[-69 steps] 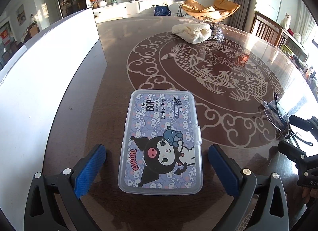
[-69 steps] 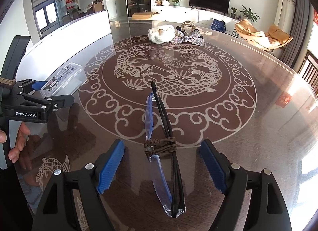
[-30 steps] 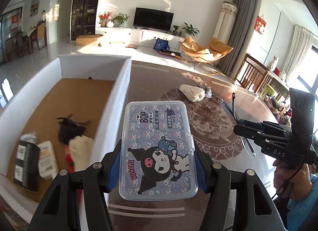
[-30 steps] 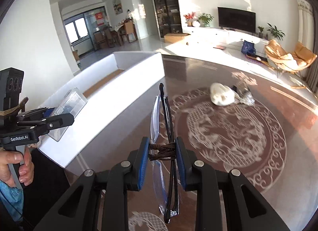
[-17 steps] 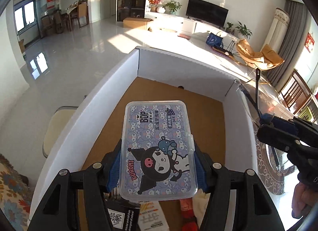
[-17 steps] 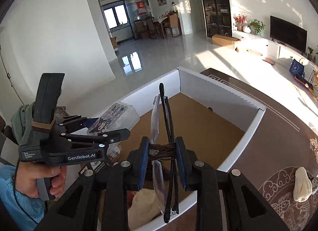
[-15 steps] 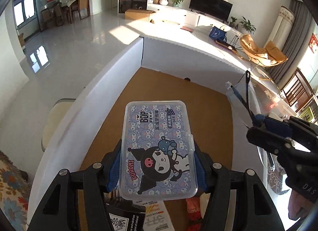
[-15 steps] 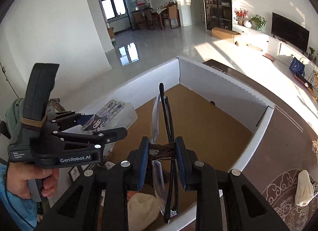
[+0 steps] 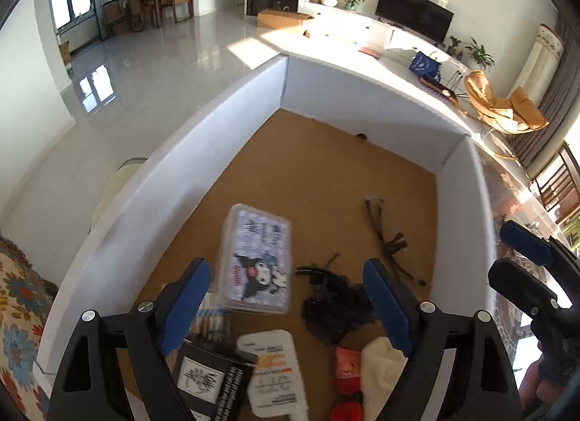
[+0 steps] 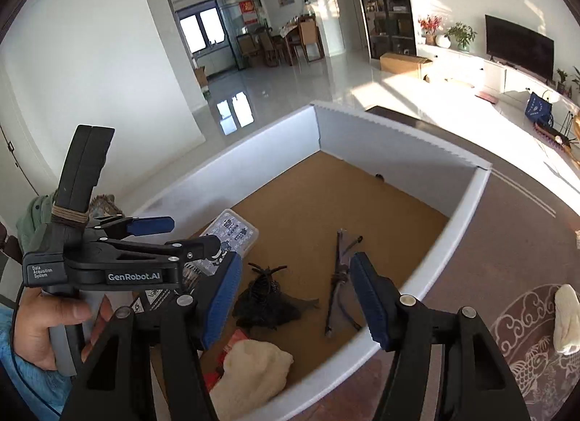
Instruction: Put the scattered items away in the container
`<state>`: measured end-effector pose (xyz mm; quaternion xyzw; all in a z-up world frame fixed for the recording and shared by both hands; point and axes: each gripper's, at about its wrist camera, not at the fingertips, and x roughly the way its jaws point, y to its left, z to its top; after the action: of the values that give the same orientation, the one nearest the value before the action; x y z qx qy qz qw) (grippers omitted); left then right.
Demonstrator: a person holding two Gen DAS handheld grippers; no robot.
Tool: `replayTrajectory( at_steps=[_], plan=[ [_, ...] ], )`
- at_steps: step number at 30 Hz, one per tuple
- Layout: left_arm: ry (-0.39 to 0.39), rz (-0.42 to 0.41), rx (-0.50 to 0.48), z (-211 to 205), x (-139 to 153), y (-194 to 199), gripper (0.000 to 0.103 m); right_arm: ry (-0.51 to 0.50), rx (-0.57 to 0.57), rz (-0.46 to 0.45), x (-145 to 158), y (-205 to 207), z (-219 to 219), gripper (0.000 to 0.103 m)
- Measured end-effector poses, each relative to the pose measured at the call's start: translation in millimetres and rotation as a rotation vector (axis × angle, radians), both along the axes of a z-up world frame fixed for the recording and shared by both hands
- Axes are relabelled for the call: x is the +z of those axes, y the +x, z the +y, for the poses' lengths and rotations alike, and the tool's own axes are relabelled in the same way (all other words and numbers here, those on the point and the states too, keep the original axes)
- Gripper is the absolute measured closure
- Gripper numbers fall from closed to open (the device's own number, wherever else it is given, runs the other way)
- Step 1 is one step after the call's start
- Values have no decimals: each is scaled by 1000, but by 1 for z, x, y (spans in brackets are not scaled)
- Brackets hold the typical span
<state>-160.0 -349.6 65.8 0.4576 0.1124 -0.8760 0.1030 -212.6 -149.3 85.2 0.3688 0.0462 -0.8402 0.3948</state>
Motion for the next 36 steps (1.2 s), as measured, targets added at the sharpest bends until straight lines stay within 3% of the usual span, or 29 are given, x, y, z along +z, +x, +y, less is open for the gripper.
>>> replayTrajectory(
  at_steps=[4,7,9,11,13,15,18,22,28,36],
  plan=[
    [8,114,-175,83,35,32,17,51,-113,75,-16,36,99,37],
    [54,160,-317,159,36,50,0,125,-227,60,-47,62,183,37],
    [94,141,-396,208,14,53,0,180,-312,8,-72,75,236,37],
    [107,66,-449,251,-21,43,0,230,-396,-36,-93,84,283,37],
    [79,-3,-466,286,-57,31,0,246,-474,-65,-102,94,326,37],
    [-8,-12,-465,311,-78,22,0,235,-533,-76,-108,99,351,37],
    [-101,-9,-471,324,-94,19,0,232,-585,-76,-113,101,367,37],
    [-94,-5,-460,317,-102,24,0,266,-610,-56,-113,101,361,36],
    [-88,-38,-429,317,-114,24,0,284,-635,-65,-118,96,356,24],
    [-104,-12,-434,327,-115,25,0,291,-643,-65,-119,98,356,21]
  ],
)
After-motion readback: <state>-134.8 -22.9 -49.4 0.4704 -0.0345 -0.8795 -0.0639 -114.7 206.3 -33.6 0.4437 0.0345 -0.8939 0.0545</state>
